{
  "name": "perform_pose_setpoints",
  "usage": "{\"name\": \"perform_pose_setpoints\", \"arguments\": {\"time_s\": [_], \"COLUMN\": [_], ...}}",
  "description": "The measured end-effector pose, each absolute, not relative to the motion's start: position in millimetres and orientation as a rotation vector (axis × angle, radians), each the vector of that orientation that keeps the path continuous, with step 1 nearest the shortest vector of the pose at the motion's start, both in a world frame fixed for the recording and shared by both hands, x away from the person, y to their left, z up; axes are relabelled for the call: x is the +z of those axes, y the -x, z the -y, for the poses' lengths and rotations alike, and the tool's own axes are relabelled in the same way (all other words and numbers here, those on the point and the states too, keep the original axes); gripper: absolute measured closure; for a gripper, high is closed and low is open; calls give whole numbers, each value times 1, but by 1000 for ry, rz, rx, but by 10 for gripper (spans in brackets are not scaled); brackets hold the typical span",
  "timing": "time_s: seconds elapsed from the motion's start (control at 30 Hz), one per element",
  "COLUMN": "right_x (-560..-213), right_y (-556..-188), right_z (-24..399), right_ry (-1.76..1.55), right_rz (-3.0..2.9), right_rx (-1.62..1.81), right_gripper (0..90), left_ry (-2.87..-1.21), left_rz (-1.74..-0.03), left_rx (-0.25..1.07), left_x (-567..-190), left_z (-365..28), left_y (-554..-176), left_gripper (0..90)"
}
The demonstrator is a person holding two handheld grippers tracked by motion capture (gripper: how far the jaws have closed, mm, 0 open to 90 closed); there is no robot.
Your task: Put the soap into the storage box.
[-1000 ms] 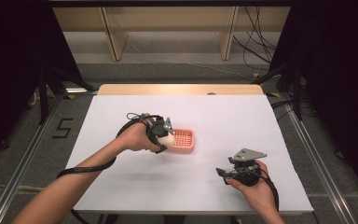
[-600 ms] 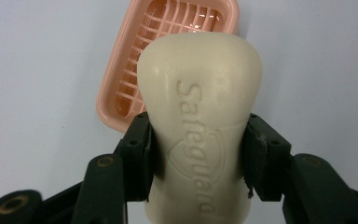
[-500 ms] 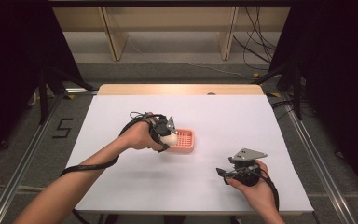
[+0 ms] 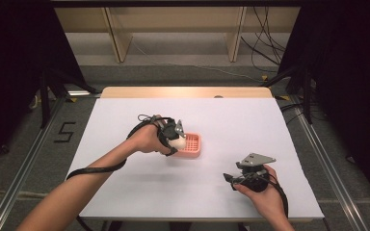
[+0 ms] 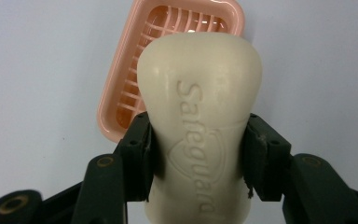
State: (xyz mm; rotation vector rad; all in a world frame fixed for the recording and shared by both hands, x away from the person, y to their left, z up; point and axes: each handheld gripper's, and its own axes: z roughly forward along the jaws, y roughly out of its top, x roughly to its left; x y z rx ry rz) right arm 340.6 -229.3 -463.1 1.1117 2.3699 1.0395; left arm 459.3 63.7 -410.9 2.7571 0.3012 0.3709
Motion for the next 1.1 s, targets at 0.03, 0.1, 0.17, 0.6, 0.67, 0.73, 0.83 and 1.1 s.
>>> {"name": "perform_pose_setpoints", "arguments": {"time_s": [0.03, 0.1, 0.17, 0.6, 0.67, 0.73, 0.83, 1.1], "right_x": [-463, -463, -463, -463, -463, -463, -463, -463], "right_y": [-341, -341, -341, -341, -341, -341, -341, -341], "right_z": [229, 229, 230, 229, 229, 230, 230, 229], "right_ry": [-1112, -1111, -1109, -1110, -1110, -1108, -1101, -1108], "right_rz": [-2370, -2370, -2369, -2371, -2371, -2371, -2371, -2372], "right_rx": [1039, 1040, 1040, 1042, 1043, 1043, 1044, 1044], "right_gripper": [355, 355, 355, 355, 354, 355, 355, 355], "left_ry": [-2753, -2754, -2760, -2764, -2762, -2763, -2761, -2762], "left_rz": [-302, -289, -286, -249, -254, -233, -228, -238], "left_rx": [374, 384, 380, 401, 397, 404, 407, 399], "left_x": [-412, -412, -411, -411, -412, -412, -412, -414], "left_z": [-63, -62, -62, -54, -54, -53, -52, -51], "left_y": [-460, -461, -462, -469, -470, -472, -473, -478], "left_gripper": [498, 499, 498, 498, 498, 498, 498, 498]}}
